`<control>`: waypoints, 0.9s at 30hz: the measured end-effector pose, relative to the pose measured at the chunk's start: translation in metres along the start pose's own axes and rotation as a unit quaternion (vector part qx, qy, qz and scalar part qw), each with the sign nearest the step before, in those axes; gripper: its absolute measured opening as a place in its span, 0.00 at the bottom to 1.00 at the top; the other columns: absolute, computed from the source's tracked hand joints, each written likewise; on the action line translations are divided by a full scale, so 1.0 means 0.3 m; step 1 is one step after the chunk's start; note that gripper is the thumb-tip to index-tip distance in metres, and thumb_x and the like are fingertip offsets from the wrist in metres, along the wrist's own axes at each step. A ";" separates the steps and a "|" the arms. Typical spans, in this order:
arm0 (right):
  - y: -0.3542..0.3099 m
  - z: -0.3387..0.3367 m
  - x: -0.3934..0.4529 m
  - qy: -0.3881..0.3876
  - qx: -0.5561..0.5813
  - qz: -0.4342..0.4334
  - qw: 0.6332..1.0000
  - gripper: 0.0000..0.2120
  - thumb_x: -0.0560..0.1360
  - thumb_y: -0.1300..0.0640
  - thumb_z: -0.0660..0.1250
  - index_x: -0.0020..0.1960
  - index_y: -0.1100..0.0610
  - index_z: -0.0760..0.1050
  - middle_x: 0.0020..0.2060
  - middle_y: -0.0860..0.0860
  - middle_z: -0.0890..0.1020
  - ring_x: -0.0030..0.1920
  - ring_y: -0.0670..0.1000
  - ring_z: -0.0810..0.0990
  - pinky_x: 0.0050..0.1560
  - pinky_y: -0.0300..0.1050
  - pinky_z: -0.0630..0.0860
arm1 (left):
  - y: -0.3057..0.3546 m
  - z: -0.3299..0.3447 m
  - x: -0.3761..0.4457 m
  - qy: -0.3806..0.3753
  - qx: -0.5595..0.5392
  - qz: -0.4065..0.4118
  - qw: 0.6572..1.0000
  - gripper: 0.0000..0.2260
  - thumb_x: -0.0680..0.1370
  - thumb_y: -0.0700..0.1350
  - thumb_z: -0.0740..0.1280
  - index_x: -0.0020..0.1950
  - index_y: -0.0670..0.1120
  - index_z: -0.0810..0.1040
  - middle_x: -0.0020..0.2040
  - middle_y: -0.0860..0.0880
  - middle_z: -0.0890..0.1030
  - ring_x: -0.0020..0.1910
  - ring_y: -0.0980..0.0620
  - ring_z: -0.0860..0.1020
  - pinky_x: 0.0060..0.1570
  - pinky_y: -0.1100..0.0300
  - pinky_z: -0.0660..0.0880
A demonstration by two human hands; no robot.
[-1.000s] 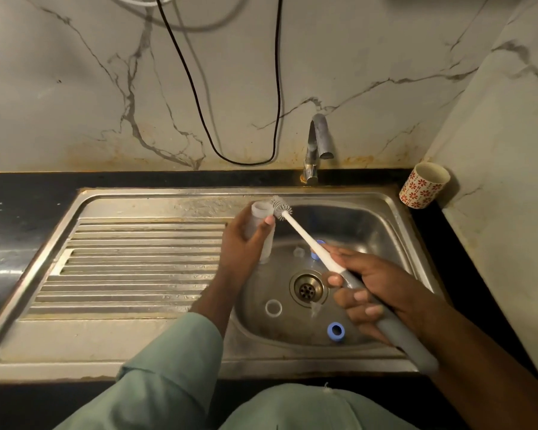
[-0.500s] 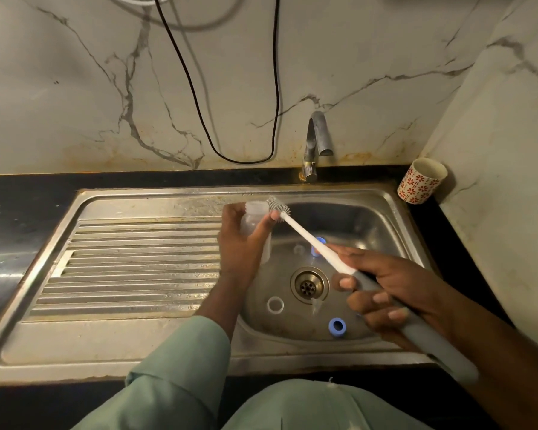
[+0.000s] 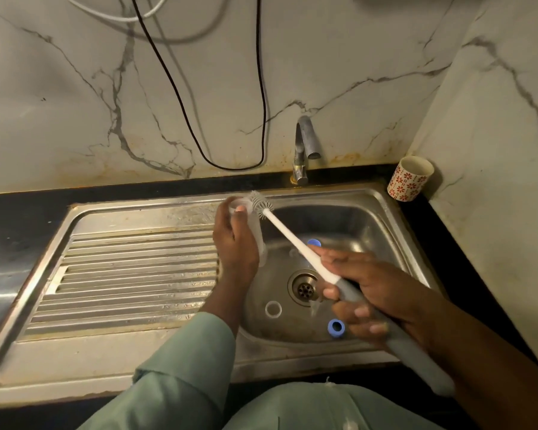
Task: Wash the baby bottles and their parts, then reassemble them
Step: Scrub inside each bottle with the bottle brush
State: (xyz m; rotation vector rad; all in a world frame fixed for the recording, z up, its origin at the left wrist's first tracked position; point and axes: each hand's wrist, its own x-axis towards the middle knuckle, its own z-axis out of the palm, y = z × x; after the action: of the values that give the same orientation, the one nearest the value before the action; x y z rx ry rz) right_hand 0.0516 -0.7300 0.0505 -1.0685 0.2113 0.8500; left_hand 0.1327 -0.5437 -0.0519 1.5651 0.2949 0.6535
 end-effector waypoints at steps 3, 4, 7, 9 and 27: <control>-0.014 -0.006 -0.010 -0.007 0.011 0.005 1.000 0.15 0.76 0.55 0.61 0.61 0.49 0.76 0.30 0.53 0.73 0.18 0.44 0.64 0.15 0.32 0.62 | -0.005 -0.007 0.027 -0.024 0.062 0.049 0.997 0.05 0.77 0.61 0.59 0.50 0.64 0.73 0.44 0.66 0.78 0.45 0.63 0.78 0.42 0.61 0.76; -0.023 -0.007 -0.009 -0.001 0.016 0.005 1.000 0.14 0.78 0.55 0.60 0.62 0.50 0.75 0.30 0.53 0.72 0.18 0.43 0.64 0.14 0.32 0.62 | -0.005 -0.004 0.027 -0.040 0.086 0.053 0.994 0.07 0.76 0.65 0.61 0.52 0.66 0.70 0.46 0.65 0.78 0.46 0.62 0.78 0.42 0.61 0.76; -0.023 -0.017 -0.017 0.005 0.006 0.001 1.000 0.13 0.80 0.56 0.58 0.61 0.49 0.76 0.30 0.53 0.72 0.18 0.44 0.64 0.15 0.32 0.62 | 0.001 -0.009 0.036 -0.052 0.100 0.040 0.993 0.22 0.69 0.72 0.68 0.54 0.65 0.63 0.46 0.62 0.75 0.45 0.61 0.79 0.38 0.70 0.74; -0.008 -0.028 -0.026 0.004 -0.017 -0.006 1.000 0.13 0.80 0.55 0.58 0.60 0.45 0.77 0.30 0.53 0.73 0.19 0.44 0.64 0.16 0.32 0.63 | -0.004 -0.025 0.059 -0.058 0.081 0.058 0.993 0.22 0.67 0.69 0.72 0.50 0.61 0.66 0.44 0.61 0.75 0.43 0.64 0.77 0.38 0.72 0.74; 0.026 -0.049 0.034 0.057 -0.039 -0.028 0.997 0.13 0.81 0.56 0.58 0.62 0.46 0.74 0.28 0.52 0.73 0.19 0.44 0.65 0.16 0.33 0.63 | -0.044 0.017 -0.024 -0.114 0.087 -0.097 0.985 0.16 0.84 0.57 0.55 0.65 0.50 0.72 0.61 0.48 0.76 0.57 0.49 0.77 0.45 0.56 0.80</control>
State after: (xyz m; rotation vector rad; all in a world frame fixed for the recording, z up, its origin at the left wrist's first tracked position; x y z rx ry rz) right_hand 0.0565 -0.7353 0.0325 -1.1934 0.2447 0.7528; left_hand 0.1325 -0.5504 -0.0662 1.7343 0.3351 0.2988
